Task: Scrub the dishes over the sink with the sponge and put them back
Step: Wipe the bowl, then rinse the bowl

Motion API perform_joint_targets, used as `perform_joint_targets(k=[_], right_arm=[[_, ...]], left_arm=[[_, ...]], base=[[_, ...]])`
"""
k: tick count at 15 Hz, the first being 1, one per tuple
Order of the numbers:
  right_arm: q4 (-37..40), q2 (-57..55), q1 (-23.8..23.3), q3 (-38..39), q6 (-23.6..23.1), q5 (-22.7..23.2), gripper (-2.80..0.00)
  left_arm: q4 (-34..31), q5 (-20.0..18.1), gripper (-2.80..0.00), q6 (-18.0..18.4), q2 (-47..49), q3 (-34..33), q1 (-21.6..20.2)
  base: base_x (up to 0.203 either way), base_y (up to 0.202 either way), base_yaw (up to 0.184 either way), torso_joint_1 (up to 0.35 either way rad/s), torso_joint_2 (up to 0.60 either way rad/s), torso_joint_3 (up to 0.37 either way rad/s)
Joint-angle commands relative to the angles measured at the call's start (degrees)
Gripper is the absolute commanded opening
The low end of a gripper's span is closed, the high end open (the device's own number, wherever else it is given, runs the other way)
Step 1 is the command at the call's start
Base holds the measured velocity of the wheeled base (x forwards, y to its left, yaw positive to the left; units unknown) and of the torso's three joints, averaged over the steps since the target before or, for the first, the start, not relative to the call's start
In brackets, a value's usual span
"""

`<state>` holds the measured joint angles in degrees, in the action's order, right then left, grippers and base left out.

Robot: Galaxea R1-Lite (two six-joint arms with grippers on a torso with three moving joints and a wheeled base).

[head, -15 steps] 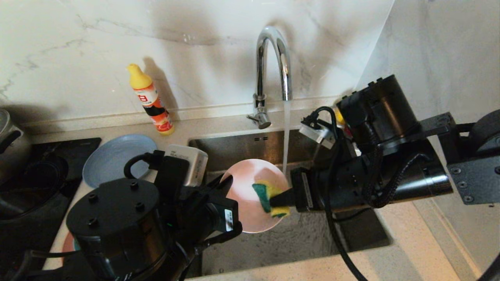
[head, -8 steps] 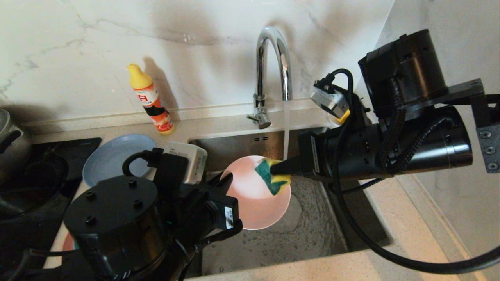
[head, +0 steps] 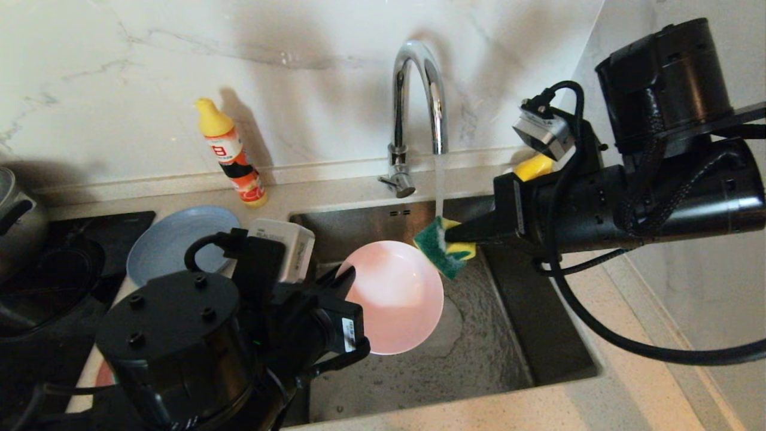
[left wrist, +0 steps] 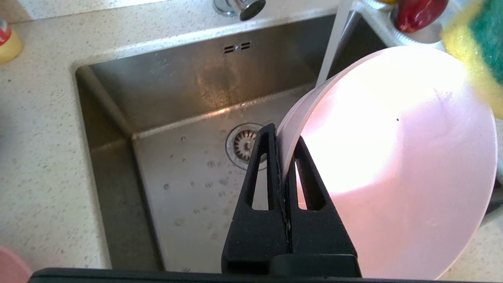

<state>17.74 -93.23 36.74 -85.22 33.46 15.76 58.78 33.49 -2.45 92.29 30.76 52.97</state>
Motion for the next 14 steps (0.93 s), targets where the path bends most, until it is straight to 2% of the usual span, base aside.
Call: perform_joint_targets(k=[1,4,6,9,11,12,14], right_arm=[[1.23,2.58,-2.24,0.15,0.07,0.32,-2.8],[3.73,7.32,-5.14,1.36,0.1,1.95,-2.8],[4.98,10.87,-7.78,4.43,0.09,4.19,-2.8],[5.18,15.26,-11.08,11.09,-0.12,4.74,-2.8],[4.92,17.22,-12.81,14.09,-0.15,4.81,-2.8],[4.84,17.87,-13.4,15.07,-0.15,4.88,-2.8],[4.62,18.5,-14.24,16.28,-0.12,4.98,-2.8]], left_arm=[[0.36,0.09,-2.8,-0.17,0.26,0.62,-0.42],[-3.15,-0.71,-2.8,-1.85,2.69,2.71,-3.46],[-12.26,-2.02,-2.8,-7.27,4.37,7.25,-5.42],[-30.81,-9.37,-2.8,-16.99,5.16,17.4,-7.55],[-39.99,-15.2,-2.8,-22.67,6.56,24.19,-9.12],[-41.86,-16.97,-2.8,-24.6,8.77,26.47,-10.0],[-42.68,-18.11,-2.8,-25.87,12.98,28.5,-11.08]], base=[[0.0,0.0,0.0,0.0,0.0,0.0],[0.0,0.0,0.0,0.0,0.0,0.0],[0.0,0.0,0.0,0.0,0.0,0.0],[0.0,0.0,0.0,0.0,0.0,0.0],[0.0,0.0,0.0,0.0,0.0,0.0],[0.0,0.0,0.0,0.0,0.0,0.0],[0.0,0.0,0.0,0.0,0.0,0.0]])
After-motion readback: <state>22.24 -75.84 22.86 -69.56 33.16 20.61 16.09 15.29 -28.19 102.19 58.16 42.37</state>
